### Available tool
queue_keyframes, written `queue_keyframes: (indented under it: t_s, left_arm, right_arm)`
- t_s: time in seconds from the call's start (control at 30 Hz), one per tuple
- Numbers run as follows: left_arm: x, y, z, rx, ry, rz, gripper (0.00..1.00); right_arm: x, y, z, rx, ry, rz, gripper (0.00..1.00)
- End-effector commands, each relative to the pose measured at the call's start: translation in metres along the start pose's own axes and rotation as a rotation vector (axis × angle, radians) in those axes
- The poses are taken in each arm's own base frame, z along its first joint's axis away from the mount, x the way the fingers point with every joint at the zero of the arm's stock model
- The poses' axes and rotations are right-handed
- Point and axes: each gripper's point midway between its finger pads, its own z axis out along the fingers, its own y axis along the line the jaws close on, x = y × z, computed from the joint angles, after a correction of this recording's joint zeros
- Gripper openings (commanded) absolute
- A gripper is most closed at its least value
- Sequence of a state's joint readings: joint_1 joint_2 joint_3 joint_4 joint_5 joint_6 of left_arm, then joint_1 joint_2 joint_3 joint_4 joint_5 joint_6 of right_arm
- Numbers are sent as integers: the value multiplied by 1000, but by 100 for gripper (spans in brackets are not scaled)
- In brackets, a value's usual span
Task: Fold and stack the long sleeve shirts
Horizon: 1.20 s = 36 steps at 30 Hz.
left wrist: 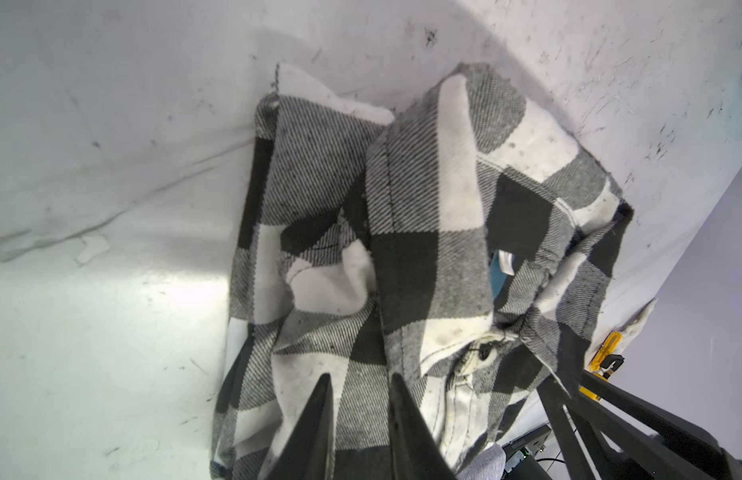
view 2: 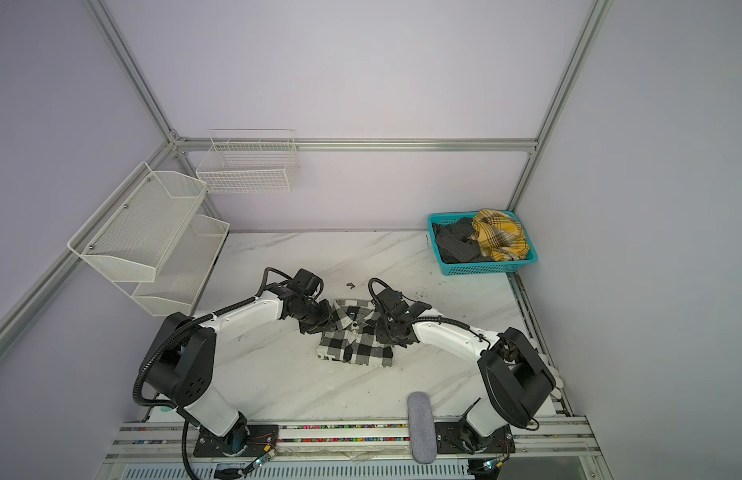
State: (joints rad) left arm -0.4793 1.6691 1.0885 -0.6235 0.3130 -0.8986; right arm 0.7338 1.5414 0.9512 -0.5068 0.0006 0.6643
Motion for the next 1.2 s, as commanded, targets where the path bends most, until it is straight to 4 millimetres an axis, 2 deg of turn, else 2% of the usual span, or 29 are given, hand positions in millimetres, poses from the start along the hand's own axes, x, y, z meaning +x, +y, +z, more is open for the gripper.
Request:
queue_keyframes:
  t_s: [0.0,0.17,0.33,0.43,0.5,0.57,0.67,0.73,0.77,0.8,0.87,0.93,0.97,1.03,1.17]
  left_arm:
    - [-20,-37,-15,74,-42,48,24]
    - [-24,-29,5,30,-21,41,23]
    - [-17,-1,31,-42,12,18,21]
    - [-11,10,38,-59,28,6,21]
    - [-9,15,38,-73,25,3,20]
    - [-7,19,37,-81,20,3,20]
    - [-3,16,35,-59,40,5,21]
    - [-2,4,28,-17,43,16,27]
    - [-3,-4,20,8,33,24,31]
    - [-5,-12,8,31,14,34,36]
    - [-10,-25,-18,56,-40,61,46]
    - [-15,-33,-46,66,-102,84,50]
    - [-16,-37,-56,75,-120,96,50]
    - [-12,-45,-68,105,-121,112,42]
    - [8,-49,-55,134,-24,111,26]
  right_arm:
    - [2,3,4,-11,9,-12,28]
    - [4,-11,7,52,1,17,13]
    - [12,-26,16,78,16,22,0]
    - [12,-37,17,102,8,40,0]
    - [10,-51,12,137,-10,78,0]
    - [7,-54,4,97,-32,91,0]
    - [10,-45,4,45,-14,80,0]
    - [7,-45,1,63,-8,79,0]
    - [1,-43,-6,62,-27,64,0]
    - [-7,-38,-16,48,-58,46,5]
    - [-21,-21,-37,-19,-104,35,13]
    - [-30,-2,-52,-65,-123,8,21]
    - [-33,8,-58,-82,-136,-4,24]
    - [-39,27,-66,-103,-152,-34,31]
    - [-58,52,-64,-127,-173,-41,36]
